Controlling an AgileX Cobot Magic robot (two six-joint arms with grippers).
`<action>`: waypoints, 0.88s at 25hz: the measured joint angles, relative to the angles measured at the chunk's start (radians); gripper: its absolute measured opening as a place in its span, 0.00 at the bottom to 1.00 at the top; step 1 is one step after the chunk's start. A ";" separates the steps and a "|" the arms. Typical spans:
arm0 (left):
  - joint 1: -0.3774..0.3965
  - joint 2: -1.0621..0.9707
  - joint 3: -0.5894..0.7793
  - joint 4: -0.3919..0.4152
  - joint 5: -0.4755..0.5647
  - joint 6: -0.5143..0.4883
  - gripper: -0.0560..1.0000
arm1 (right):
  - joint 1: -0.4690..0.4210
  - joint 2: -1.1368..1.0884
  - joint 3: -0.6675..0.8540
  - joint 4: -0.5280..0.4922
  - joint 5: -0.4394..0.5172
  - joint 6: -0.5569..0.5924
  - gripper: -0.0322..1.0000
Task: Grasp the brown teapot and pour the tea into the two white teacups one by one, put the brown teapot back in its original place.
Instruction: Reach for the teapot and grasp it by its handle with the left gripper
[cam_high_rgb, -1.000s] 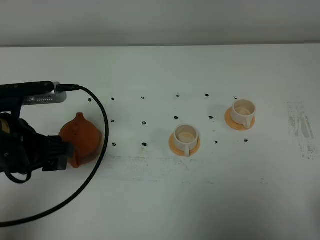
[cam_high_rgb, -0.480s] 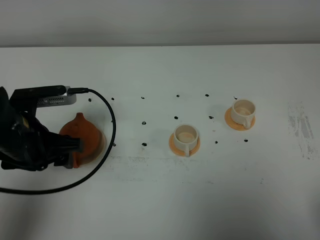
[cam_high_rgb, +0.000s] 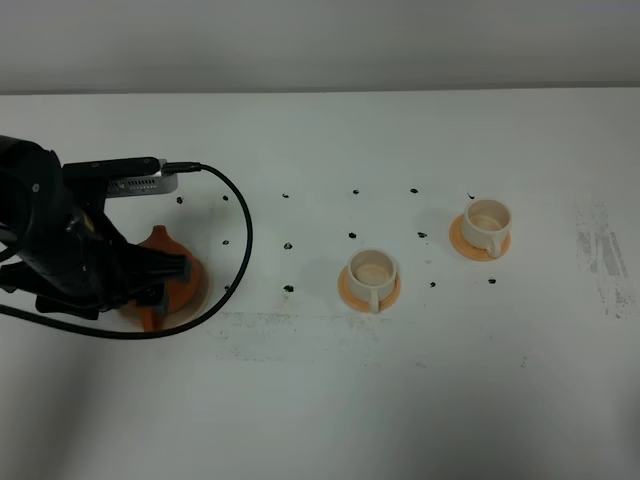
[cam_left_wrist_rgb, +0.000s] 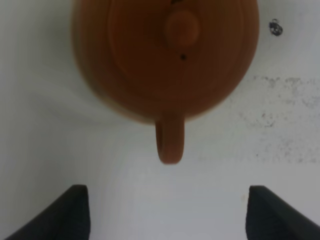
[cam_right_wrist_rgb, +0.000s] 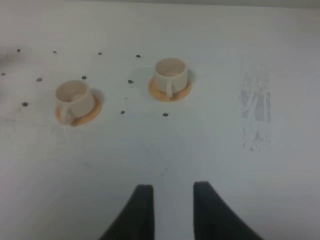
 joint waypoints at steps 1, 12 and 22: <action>0.000 0.011 -0.005 -0.001 -0.003 0.003 0.68 | 0.000 0.000 0.000 0.000 0.000 0.000 0.25; -0.015 0.034 -0.009 -0.001 -0.029 0.006 0.68 | 0.000 0.000 0.000 0.000 0.000 0.000 0.25; -0.033 0.066 0.003 0.000 -0.044 0.004 0.68 | 0.000 0.000 0.000 0.000 0.000 0.000 0.25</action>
